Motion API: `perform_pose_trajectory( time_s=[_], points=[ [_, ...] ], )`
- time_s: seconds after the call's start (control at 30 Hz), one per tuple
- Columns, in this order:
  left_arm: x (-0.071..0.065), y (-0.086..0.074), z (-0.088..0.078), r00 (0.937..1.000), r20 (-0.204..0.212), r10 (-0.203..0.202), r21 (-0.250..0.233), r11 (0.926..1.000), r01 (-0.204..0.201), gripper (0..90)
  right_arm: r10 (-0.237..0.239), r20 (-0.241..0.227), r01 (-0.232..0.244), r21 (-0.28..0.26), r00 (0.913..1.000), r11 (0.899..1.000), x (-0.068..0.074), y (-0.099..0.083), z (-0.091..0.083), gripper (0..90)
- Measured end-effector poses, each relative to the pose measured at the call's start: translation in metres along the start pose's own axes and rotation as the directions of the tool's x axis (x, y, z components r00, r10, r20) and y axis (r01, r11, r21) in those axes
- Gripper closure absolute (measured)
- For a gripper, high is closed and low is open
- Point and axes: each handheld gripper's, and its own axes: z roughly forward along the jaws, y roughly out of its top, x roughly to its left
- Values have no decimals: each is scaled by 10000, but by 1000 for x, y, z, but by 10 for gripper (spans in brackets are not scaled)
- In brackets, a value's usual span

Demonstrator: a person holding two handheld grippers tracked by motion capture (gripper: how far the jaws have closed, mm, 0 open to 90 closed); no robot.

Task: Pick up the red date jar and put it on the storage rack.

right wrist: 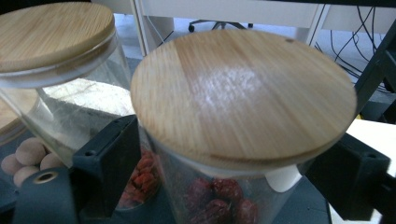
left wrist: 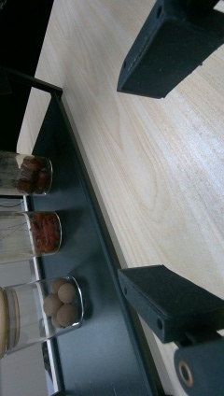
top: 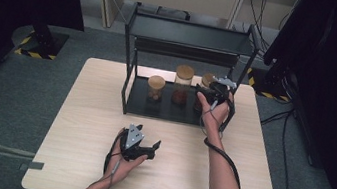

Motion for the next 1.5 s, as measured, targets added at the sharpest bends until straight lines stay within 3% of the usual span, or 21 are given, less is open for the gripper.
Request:
perform_pose_trajectory(
  time_s=[0.4, 0.67, 1.5],
  points=[
    [0, 0, 0, 10000, -12, 10, 15, 10000, -10, 90, 249, -241, -249, -1, 9994, 9997, 0, -4, -9, 54],
    [0, 0, 0, 10000, -12, 13, -13, 10000, -13, 90, 54, -282, -55, -28, 9996, 10000, 5, -3, -16, 44],
    [0, 0, 0, 10000, -25, 42, -6, 10000, -42, 90, 203, -616, -218, -231, 9979, 9995, 9, -13, -35, 34]
  ],
)
